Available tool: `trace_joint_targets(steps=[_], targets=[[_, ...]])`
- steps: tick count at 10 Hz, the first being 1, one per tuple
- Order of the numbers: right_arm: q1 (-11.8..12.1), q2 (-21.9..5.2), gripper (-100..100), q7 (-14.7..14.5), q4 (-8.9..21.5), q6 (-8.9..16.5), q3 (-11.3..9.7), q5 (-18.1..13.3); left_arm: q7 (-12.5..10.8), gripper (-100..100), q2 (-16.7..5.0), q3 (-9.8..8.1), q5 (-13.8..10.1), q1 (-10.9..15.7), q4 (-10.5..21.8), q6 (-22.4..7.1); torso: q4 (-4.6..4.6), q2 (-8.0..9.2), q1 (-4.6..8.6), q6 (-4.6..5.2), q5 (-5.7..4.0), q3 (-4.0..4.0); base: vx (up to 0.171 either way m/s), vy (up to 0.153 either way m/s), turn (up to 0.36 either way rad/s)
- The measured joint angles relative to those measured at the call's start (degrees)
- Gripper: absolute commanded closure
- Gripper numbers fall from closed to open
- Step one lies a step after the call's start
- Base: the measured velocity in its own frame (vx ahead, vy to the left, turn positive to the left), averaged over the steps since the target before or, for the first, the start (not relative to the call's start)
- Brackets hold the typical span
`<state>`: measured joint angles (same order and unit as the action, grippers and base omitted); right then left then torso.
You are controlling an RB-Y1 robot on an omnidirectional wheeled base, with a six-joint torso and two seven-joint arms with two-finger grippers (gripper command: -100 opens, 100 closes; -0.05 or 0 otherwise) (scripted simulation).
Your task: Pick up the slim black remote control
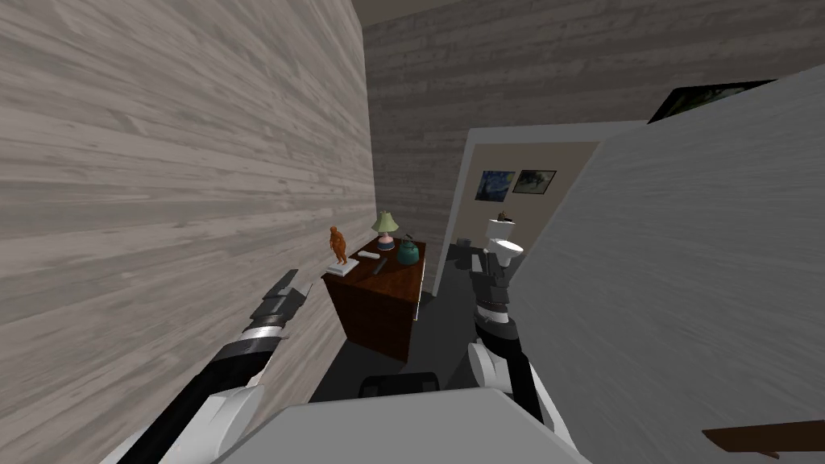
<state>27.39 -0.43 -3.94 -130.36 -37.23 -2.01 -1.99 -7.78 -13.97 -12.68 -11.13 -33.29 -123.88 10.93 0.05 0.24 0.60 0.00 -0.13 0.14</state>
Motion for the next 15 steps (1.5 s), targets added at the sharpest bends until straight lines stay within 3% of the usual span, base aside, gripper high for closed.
trace_joint_targets(steps=[5,7,12,13,15], targets=[[0.0,-0.01,0,0.0,0.0,0.0,0.01,0.0,-1.99,-100,-6.08,-5.53,-3.7,-1.04,3.15,-7.33,-0.01,-0.08,-0.2,0.02,0.04,-0.04,-0.029,-0.112,-0.083],[0.0,-0.01,0,0.0,0.0,0.0,0.01,0.0,-3.03,-100,-8.4,-7.62,-5.4,-2.74,4.01,-9.87,-0.01,-0.08,-0.22,0.0,0.04,-0.04,-0.017,-0.107,-0.074],[0.01,-0.01,0,0.0,0.0,0.0,0.01,0.0,-4.71,-100,-12.49,-11.66,-8.4,-2.66,7.69,-17.54,-0.02,-0.14,-0.27,-0.01,0.05,-0.08,-0.005,-0.107,-0.094],[0.01,-0.01,0,0.0,0.0,0.0,0.01,0.0,-5.43,-100,-13.88,-12.95,-9.71,-4.14,8.37,-18.96,-0.03,-0.15,-0.21,0.0,0.03,-0.08,0.013,-0.1,-0.058],[0.01,-0.01,0,0.0,0.0,0.0,0.01,0.0,-6.69,-100,-16.38,-14.95,-11.65,-4.67,10.37,-21.8,-0.05,-0.27,-0.24,0.01,0.04,-0.15,0.022,-0.101,-0.103]])
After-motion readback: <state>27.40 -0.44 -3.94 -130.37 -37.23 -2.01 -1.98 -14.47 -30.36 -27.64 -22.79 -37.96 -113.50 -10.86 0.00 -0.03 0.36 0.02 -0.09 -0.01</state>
